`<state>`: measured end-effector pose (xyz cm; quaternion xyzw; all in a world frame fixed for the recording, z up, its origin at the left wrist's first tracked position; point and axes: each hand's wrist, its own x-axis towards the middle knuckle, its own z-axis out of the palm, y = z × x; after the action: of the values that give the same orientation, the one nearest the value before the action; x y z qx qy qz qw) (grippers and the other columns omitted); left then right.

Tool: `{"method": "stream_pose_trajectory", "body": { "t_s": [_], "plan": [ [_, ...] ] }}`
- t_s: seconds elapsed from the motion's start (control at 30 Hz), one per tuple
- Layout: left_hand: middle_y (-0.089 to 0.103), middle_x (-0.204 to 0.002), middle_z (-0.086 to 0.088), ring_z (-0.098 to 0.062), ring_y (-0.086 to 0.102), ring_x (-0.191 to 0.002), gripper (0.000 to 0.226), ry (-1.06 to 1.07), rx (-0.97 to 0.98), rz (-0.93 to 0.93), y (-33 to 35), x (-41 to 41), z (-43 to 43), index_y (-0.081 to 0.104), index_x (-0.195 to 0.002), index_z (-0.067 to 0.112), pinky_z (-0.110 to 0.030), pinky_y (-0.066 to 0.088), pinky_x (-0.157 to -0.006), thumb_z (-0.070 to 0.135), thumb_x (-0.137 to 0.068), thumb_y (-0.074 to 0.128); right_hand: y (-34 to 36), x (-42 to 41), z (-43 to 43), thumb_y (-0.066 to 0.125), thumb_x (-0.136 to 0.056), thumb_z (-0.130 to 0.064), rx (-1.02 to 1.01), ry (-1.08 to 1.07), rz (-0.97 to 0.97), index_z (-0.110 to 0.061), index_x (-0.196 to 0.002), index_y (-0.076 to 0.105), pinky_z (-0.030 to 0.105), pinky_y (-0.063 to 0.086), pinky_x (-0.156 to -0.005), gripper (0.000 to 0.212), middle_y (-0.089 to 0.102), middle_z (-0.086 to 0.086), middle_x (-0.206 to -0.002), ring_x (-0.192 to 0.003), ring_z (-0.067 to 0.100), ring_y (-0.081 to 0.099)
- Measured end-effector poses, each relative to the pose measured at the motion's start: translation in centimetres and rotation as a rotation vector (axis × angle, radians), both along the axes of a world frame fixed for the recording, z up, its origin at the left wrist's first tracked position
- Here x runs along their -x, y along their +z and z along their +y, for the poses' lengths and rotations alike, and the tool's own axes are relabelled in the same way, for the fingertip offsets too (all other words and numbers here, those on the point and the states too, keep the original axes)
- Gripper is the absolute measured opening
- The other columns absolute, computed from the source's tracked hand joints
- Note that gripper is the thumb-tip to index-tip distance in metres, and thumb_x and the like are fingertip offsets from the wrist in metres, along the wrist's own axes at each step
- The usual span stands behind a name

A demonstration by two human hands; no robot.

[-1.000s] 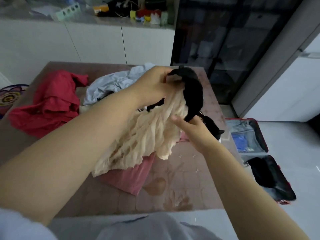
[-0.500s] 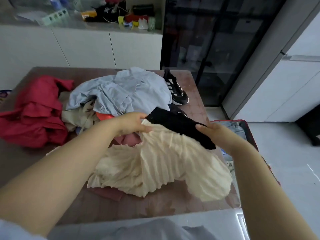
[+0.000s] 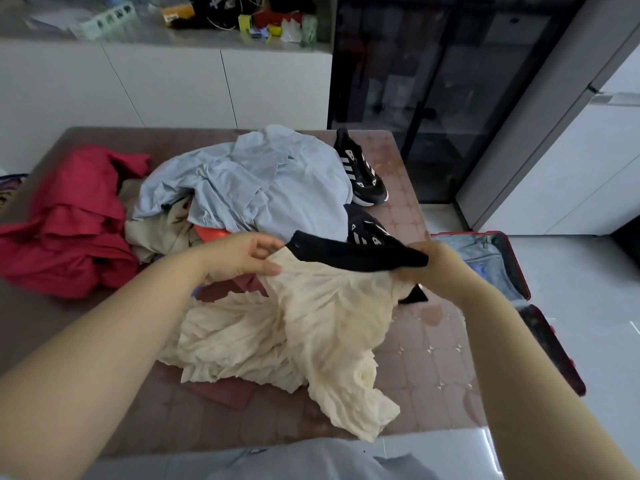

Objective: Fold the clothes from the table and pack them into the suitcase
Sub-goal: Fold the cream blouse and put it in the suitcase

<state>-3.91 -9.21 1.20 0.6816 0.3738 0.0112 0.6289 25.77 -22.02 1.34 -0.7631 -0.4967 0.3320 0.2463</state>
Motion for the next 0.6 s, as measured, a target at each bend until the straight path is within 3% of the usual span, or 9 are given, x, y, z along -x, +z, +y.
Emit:
{"method": "stream_pose_trajectory", "body": {
  "t_s": [0.1,0.13,0.2,0.27,0.37,0.43,0.5,0.6],
  "plan": [
    [0.066,-0.100,0.017,0.003,0.059,-0.094,0.023,-0.304,-0.208,0.092,0.0,-2.2,-2.1,0.065,-0.105,0.026,-0.025,0.048,-0.089,0.015,-0.085,0.067,-1.3,0.1,0.0,0.062,-0.082,-0.002,-0.164,-0.112,-0.156,-0.008,-0.087,0.070,0.021,0.039,-0.056,0.012,0.066,0.012,-0.077,-0.071,0.025,0.057],
    [0.060,-0.100,0.022,0.009,0.054,-0.094,0.023,-0.402,-0.277,0.135,0.0,-2.9,-2.7,0.066,-0.106,0.025,-0.014,0.042,-0.088,0.010,-0.090,0.060,-1.6,0.1,-0.2,0.062,-0.082,-0.001,-0.119,-0.066,-0.203,-0.009,-0.092,0.072,0.022,0.040,-0.059,0.017,0.068,0.012,-0.084,-0.076,0.026,0.059],
    [0.045,-0.125,0.019,0.009,0.040,-0.118,0.039,-0.526,-0.385,0.227,-0.3,-4.2,-3.6,0.060,-0.122,0.024,-0.002,0.025,-0.095,0.002,-0.092,0.049,-2.7,-0.1,-1.0,0.061,-0.082,0.000,-0.002,0.012,-0.274,-0.014,-0.100,0.073,0.021,0.042,-0.073,0.026,0.069,0.004,-0.101,-0.092,0.022,0.061],
    [0.017,-0.152,0.012,-0.003,0.010,-0.140,0.057,-0.638,-0.490,0.252,-1.3,-5.4,-4.6,0.048,-0.135,0.033,-0.010,0.006,-0.107,-0.003,-0.092,0.042,-3.9,-0.3,-2.1,0.054,-0.082,0.003,0.063,-0.022,-0.284,-0.020,-0.100,0.073,0.026,0.044,-0.088,0.035,0.066,-0.001,-0.113,-0.105,0.020,0.059],
    [-0.002,-0.157,0.013,-0.007,-0.009,-0.143,0.067,-0.838,-0.559,0.243,-3.0,-7.5,-7.1,0.037,-0.141,0.039,-0.028,-0.005,-0.115,-0.004,-0.089,0.036,-5.2,-0.2,-3.6,0.043,-0.083,0.008,0.055,-0.116,-0.227,-0.018,-0.095,0.074,0.029,0.045,-0.089,0.042,0.067,0.003,-0.113,-0.106,0.023,0.059],
    [0.003,-0.157,0.015,-0.007,-0.006,-0.144,0.068,-0.959,-0.555,0.287,-3.9,-8.9,-8.7,0.037,-0.141,0.039,-0.036,-0.008,-0.116,-0.002,-0.087,0.034,-5.8,0.6,-4.2,0.047,-0.087,0.003,-0.003,-0.183,-0.161,-0.016,-0.093,0.073,0.023,0.040,-0.078,0.032,0.067,0.004,-0.101,-0.097,0.023,0.061],
    [0.022,-0.154,0.016,-0.006,0.013,-0.143,0.062,-1.003,-0.439,0.297,-4.3,-9.8,-9.2,0.048,-0.135,0.035,-0.036,0.004,-0.119,-0.001,-0.086,0.035,-6.4,1.9,-4.7,0.055,-0.092,-0.015,-0.019,-0.217,-0.084,-0.019,-0.106,0.067,0.021,0.037,-0.075,0.019,0.060,0.002,-0.103,-0.098,0.021,0.059],
    [0.055,-0.131,0.015,0.005,0.047,-0.119,0.055,-0.911,-0.241,0.256,-3.3,-10.9,-8.1,0.064,-0.119,0.024,-0.012,0.033,-0.103,-0.003,-0.082,0.035,-7.3,3.5,-5.2,0.057,-0.090,-0.042,-0.017,-0.173,-0.035,-0.025,-0.130,0.054,0.025,0.030,-0.100,0.044,0.049,0.000,-0.131,-0.124,0.019,0.045]
  ]
}}
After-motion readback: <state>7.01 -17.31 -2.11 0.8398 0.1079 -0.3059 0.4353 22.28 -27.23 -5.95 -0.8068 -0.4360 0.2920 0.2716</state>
